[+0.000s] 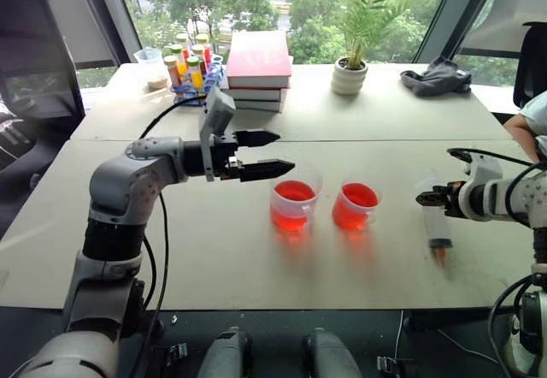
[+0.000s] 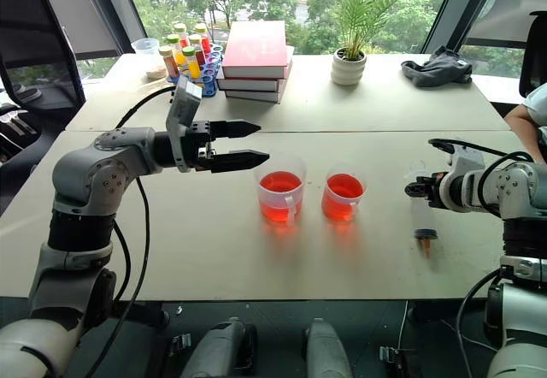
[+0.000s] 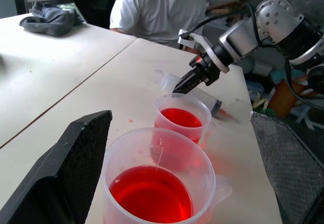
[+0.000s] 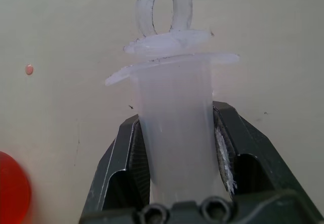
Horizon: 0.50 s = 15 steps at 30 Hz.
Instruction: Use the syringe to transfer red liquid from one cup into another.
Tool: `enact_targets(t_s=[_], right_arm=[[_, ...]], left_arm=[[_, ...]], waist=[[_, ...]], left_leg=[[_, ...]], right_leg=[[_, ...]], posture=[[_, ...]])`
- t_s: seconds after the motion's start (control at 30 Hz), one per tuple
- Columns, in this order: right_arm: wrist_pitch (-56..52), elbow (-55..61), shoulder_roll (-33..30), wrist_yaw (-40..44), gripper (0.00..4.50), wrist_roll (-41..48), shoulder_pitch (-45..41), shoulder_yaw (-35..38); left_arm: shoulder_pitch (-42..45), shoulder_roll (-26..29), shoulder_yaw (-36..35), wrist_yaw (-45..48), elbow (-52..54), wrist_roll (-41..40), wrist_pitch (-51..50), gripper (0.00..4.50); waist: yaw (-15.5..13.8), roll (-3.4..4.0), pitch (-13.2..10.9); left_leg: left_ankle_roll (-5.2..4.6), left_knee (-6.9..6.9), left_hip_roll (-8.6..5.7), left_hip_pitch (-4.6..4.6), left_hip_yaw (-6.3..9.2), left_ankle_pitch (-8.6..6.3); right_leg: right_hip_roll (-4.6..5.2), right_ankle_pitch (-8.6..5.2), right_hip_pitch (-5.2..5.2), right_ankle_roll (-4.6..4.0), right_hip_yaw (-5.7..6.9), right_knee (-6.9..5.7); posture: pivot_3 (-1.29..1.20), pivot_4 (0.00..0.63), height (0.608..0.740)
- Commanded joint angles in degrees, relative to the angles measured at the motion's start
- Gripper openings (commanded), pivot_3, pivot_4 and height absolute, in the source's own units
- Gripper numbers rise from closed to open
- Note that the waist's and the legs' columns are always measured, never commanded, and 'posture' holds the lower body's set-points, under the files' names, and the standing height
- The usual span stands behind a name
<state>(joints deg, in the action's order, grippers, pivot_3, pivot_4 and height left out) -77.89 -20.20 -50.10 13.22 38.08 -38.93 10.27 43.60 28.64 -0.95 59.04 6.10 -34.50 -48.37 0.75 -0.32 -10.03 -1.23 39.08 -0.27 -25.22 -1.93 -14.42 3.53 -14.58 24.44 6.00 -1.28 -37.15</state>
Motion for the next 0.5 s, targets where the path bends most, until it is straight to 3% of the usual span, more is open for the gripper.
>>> enact_targets(t_s=[0.03, 0.13, 0.3, 0.4, 0.5], right_arm=[[1.84, -1.1, 0.59, 2.86, 2.82, -2.59, -0.95, -0.01], [0.15, 0.8, 0.17, 5.19, 4.44, -2.35, -0.85, 1.72], [-2.93, 18.26, -6.87, 11.77, 4.48, 1.81, 4.47, 7.04], [-2.03, 35.57, -12.1, 20.93, 4.48, 8.91, 12.25, 17.99], [-2.13, 47.36, -12.02, 25.92, 4.48, 14.25, 19.78, 28.23]], left_arm=[[-0.77, 1.48, -1.34, -0.84, 2.26, -1.38, -0.07, 4.5], [-1.95, 2.41, -1.6, -1.14, 2.93, -2.27, -0.73, 4.5], [-5.64, 5.36, -1.01, -0.48, 6.07, -3.47, -1.59, 4.5], [-8.74, 7.66, -0.4, 0.26, 8.05, -3.67, -1.46, 4.5], [-11.19, 9.06, 0.33, 0.94, 9.51, -3.13, -0.16, 4.5]], waist=[[0.0, 0.0, 0.0], [-0.04, -0.01, 0.0], [-0.37, 0.04, -0.02], [-0.52, 0.11, -0.05], [-0.3, -0.08, 0.04]], left_leg=[[0.0, 0.0, 0.0, 0.0, 0.0, 0.0], [0.0, 0.0, 0.0, 0.0, 0.0, 0.0], [0.0, -0.02, -0.01, -0.07, 0.05, 0.0], [-0.02, -0.08, 0.0, -0.12, 0.08, -0.02], [-0.02, -0.09, 0.04, -0.04, 0.17, -0.03]], right_leg=[[0.0, 0.0, 0.0, 0.0, 0.0, 0.0], [0.0, 0.0, 0.0, 0.0, 0.0, 0.0], [0.03, -0.01, 0.05, 0.01, 0.02, 0.0], [0.04, -0.02, 0.11, 0.02, 0.03, 0.04], [0.03, -0.02, -0.04, 0.02, 0.07, 0.1]], posture=[[0.0, 0.15, 0.74], [0.0, 0.15, 0.74], [0.0, 0.15, 0.74], [0.0, 0.15, 0.74], [0.0, 0.15, 0.74]])
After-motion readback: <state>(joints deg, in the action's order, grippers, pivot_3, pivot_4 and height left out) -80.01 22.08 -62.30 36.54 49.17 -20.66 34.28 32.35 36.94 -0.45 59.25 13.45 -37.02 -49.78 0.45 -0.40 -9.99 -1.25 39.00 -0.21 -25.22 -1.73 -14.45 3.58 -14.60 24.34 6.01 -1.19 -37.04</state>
